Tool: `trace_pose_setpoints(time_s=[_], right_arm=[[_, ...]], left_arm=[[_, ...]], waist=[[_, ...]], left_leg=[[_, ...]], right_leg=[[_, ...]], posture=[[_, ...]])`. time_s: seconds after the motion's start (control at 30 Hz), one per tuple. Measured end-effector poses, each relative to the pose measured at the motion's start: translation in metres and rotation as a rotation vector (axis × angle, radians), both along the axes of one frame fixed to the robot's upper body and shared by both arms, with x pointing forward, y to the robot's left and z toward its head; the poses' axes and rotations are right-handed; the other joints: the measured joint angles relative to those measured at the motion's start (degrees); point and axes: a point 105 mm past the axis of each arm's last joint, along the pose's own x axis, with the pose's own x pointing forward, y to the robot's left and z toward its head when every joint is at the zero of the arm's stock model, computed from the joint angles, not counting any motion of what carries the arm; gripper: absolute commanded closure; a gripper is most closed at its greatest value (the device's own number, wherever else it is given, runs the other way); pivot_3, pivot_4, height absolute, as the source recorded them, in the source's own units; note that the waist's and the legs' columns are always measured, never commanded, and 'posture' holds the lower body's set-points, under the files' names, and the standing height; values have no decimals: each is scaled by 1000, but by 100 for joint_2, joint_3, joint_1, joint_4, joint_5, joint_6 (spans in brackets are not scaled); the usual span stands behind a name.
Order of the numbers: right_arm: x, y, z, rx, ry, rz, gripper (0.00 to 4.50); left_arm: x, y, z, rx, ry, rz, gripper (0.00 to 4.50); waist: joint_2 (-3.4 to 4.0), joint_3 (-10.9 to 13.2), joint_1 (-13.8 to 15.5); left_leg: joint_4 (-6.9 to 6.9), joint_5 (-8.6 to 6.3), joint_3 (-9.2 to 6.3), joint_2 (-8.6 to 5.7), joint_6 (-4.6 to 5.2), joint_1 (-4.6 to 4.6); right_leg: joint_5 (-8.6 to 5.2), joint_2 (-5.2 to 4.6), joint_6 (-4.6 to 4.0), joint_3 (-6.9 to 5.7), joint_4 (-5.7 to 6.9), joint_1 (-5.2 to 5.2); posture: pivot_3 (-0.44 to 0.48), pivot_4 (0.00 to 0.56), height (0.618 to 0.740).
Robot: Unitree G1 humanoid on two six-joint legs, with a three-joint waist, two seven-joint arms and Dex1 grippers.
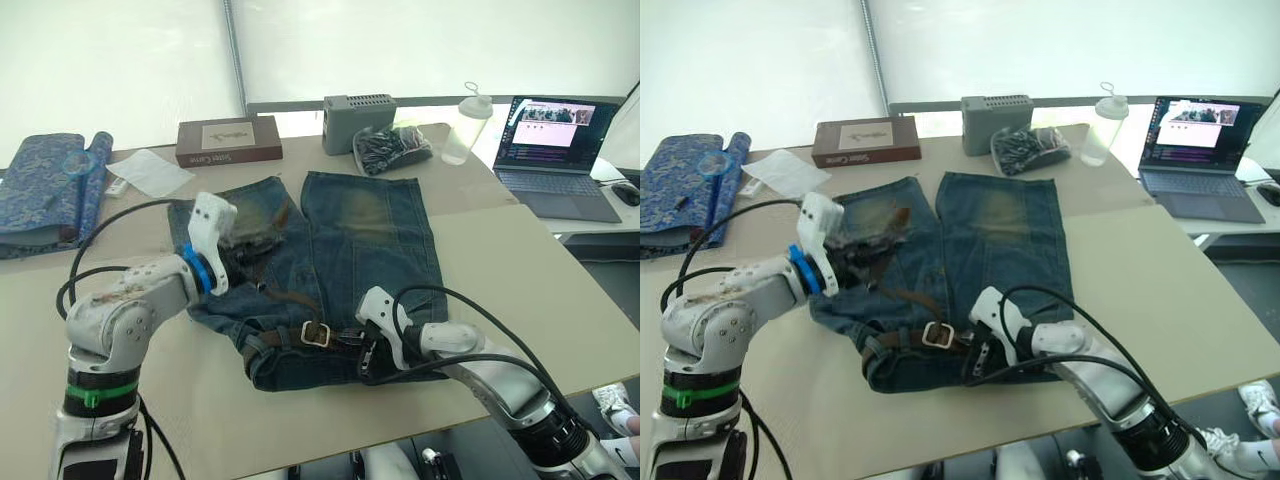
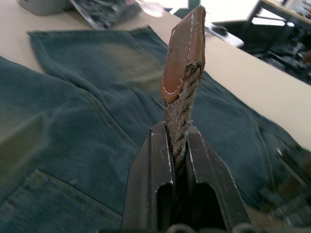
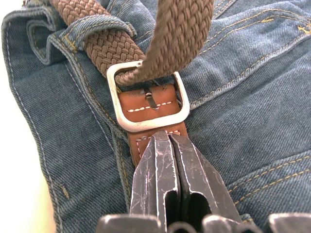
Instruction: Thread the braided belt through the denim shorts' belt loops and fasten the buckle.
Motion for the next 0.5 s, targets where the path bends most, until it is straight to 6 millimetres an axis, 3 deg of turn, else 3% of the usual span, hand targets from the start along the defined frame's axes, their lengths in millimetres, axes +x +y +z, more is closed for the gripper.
trace_pose_setpoints(time_s=[0.23, 0.5], right_arm=[[0, -12, -5, -25, -11, -18, 4449], [3, -30, -8, -38, -23, -63, 4449]], left_arm=[[-7, -6, -13, 59, -16, -57, 4500], [-18, 10, -33, 165, 2, -72, 4500]], waist=[[3, -1, 62], [3, -1, 148]], left_leg=[[-2, -13, -2, 3, 21, 52], [2, -14, -4, 0, 25, 57]], right_leg=[[-5, -6, 6, -7, -18, 65], [-9, -23, 12, -18, -20, 81]], posture=[[0, 150, 740], [0, 150, 740]])
